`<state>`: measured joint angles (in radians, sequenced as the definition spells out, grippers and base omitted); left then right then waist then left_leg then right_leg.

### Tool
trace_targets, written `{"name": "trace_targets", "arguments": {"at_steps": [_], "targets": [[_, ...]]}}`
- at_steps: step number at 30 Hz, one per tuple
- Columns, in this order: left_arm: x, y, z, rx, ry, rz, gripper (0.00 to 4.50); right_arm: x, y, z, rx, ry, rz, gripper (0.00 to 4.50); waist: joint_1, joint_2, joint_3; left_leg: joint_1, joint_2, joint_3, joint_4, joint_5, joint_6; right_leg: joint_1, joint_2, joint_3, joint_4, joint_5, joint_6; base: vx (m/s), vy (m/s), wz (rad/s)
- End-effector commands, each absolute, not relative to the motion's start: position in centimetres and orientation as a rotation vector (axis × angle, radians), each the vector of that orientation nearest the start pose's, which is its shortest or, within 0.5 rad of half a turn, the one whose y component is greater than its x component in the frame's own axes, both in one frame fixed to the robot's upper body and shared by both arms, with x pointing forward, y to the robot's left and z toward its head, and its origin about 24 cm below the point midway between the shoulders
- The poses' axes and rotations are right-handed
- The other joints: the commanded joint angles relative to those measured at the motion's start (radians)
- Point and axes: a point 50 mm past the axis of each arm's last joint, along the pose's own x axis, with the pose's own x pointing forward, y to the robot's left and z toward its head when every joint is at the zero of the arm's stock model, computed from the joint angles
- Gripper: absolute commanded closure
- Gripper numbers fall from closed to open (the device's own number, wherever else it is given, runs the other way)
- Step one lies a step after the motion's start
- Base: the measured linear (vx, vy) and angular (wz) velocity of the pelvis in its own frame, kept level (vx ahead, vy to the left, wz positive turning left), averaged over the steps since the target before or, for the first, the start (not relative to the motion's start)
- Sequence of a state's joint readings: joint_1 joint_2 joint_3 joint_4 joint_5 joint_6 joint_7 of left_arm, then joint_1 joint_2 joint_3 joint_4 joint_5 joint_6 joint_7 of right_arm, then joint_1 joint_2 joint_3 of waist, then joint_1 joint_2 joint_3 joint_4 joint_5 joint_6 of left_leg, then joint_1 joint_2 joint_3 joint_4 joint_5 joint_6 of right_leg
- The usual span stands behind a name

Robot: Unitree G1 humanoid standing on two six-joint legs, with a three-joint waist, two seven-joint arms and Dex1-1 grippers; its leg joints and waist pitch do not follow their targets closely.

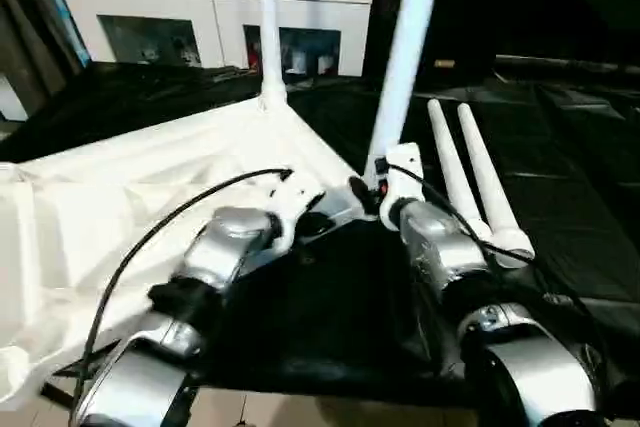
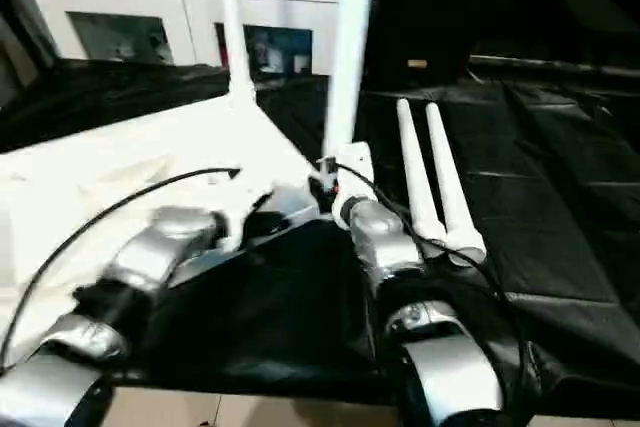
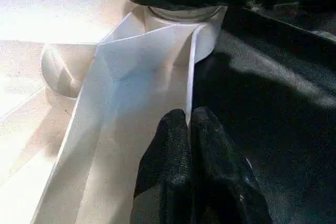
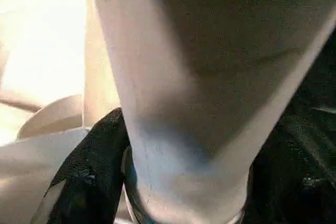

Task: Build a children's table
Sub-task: Rotate leg to tighten

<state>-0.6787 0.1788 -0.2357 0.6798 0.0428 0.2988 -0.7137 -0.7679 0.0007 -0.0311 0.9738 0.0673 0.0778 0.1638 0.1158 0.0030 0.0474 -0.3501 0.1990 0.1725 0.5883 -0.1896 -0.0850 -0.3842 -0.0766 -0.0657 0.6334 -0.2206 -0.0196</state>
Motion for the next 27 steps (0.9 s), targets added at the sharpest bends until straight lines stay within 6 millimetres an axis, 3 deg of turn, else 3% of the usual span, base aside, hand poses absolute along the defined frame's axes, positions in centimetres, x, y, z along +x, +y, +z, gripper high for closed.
{"name": "trace_targets", "arguments": {"at_steps": [1,2,4,10,16,17,21,23,26,27], "targets": [[35.1,10.1,4.7,0.333,0.451,-0.762,4.5,35.2,-6.3,2.1,0.013,0.409,0.425,1.76,-0.003,0.005,-0.059,0.003,0.029,-0.011,-0.08,-0.206,-0.025,0.038,-0.072,0.051,-0.083,-0.137,-0.169,0.0,0.0,0.0],[35.2,10.0,4.7,0.333,0.446,-0.768,4.5,35.3,-6.0,2.3,-0.003,0.395,0.436,1.2,-0.004,0.005,-0.058,0.0,0.028,-0.01,-0.079,-0.187,-0.017,0.038,-0.07,0.051,-0.081,-0.097,-0.178,0.0,0.0,0.0],[35.1,10.1,4.7,0.343,0.439,-0.785,4.5,35.5,-5.8,2.8,0.02,0.374,0.435,1.06,-0.003,0.003,-0.058,0.001,0.027,-0.009,-0.078,-0.183,-0.009,0.04,-0.071,0.051,-0.082,-0.089,-0.185,0.0,0.0,0.0],[34.5,10.9,4.5,0.331,0.434,-0.847,4.5,36.0,-6.6,3.6,-0.018,0.318,0.499,0.57,-0.008,0.002,-0.053,-0.001,0.031,-0.012,-0.085,-0.225,-0.009,0.039,-0.075,0.051,-0.09,-0.185,-0.173,0.0,0.0,0.0],[33.1,13.3,4.4,0.359,0.436,-0.969,4.5,35.9,-8.7,5.3,-0.148,0.245,0.754,0.57,-0.015,-0.004,-0.06,-0.011,0.03,-0.009,-0.075,-0.139,0.038,0.05,-0.073,0.049,-0.077,-0.052,-0.195,0.0,0.0,0.0],[32.7,13.6,4.4,0.354,0.435,-1.008,4.5,35.9,-9.2,5.5,-0.174,0.24,0.786,0.57,-0.015,-0.006,-0.065,-0.014,0.029,-0.009,-0.069,-0.073,0.059,0.053,-0.072,0.048,-0.065,0.035,-0.212,0.0,0.0,0.0],[31.5,14.2,4.9,0.342,0.428,-1.124,4.5,35.7,-10.4,6.0,-0.234,0.246,0.885,0.57,-0.011,-0.005,-0.073,-0.016,0.027,-0.004,-0.053,0.025,0.109,0.049,-0.064,0.044,-0.044,0.218,-0.26,0.0,0.0,0.0],[31.0,14.7,5.2,0.34,0.427,-1.145,4.5,35.3,-11.3,6.2,-0.274,0.273,0.977,0.57,-0.008,-0.009,-0.07,-0.016,0.03,0.001,-0.05,0.018,0.134,0.045,-0.06,0.041,-0.043,0.227,-0.277,0.0,0.0,0.0],[30.8,14.9,5.2,0.34,0.427,-1.143,4.5,35.1,-11.7,6.3,-0.29,0.291,1.017,0.57,-0.004,-0.007,-0.068,-0.015,0.033,0.001,-0.052,-0.008,0.129,0.043,-0.063,0.041,-0.046,0.169,-0.277,0.0,0.0,0.0],[30.7,15.0,5.2,0.34,0.428,-1.144,4.5,35.0,-11.7,6.3,-0.294,0.294,1.022,0.83,-0.002,-0.007,-0.066,-0.014,0.034,0.0,-0.053,-0.024,0.118,0.042,-0.064,0.042,-0.048,0.136,-0.274,0.0,0.0,0.0]]}}
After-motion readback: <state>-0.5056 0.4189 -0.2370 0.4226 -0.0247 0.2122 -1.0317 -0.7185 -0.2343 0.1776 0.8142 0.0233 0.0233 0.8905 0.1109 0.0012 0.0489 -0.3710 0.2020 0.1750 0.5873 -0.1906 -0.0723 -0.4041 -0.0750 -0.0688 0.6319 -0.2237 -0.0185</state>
